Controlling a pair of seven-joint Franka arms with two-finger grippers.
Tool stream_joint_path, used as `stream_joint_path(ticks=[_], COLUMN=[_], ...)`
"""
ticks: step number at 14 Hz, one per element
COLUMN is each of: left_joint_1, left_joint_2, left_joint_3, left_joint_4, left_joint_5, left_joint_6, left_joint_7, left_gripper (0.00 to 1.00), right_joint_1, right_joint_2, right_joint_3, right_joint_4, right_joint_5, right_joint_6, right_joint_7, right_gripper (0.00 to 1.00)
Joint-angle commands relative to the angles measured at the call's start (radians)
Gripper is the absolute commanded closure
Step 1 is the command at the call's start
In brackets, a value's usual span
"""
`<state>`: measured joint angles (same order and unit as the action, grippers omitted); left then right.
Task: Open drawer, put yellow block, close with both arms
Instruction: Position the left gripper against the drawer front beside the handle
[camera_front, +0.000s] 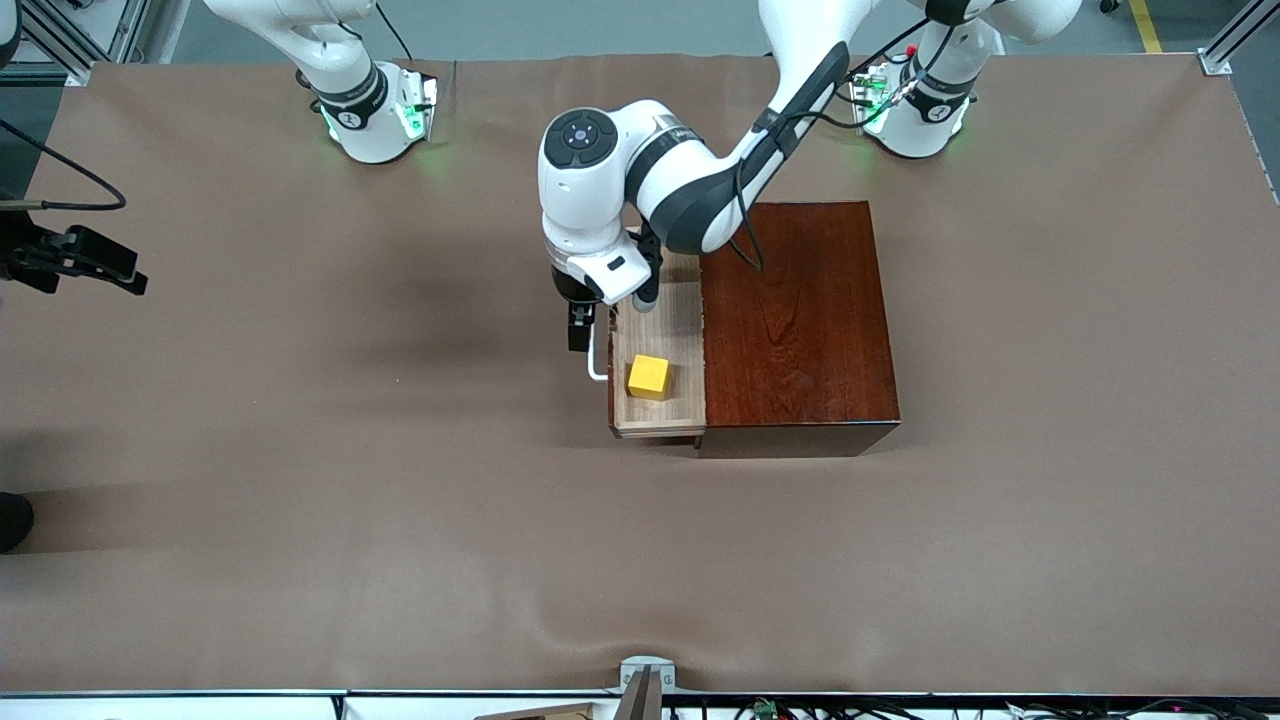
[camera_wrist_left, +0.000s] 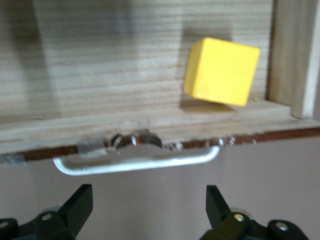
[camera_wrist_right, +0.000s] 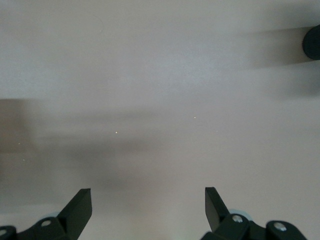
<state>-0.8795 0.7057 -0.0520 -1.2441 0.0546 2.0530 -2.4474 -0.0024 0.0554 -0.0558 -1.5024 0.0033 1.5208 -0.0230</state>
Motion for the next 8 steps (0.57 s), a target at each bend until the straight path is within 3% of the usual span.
stream_joint_path(ticks=[1,8], left_joint_1=[-0.003,-0.003], left_joint_2=[0.006,0.041], left_joint_3=[-0.003,-0.003], left_joint_4=[0.008,0.011], left_joint_5=[-0.019,-0.041], left_joint_6=[-0.068,-0.079], left_joint_7=[0.005,0.062], left_gripper=[0.00,0.00], right_joint_1=[-0.010,-0.010], right_joint_2=[-0.022,-0.022], right_joint_3=[0.011,0.013], right_joint_4=[-0.021,-0.019], right_joint_5=[-0.002,-0.002], right_joint_6=[0.007,0.009], right_joint_7=[0.011,0.008], right_gripper=[0.00,0.00])
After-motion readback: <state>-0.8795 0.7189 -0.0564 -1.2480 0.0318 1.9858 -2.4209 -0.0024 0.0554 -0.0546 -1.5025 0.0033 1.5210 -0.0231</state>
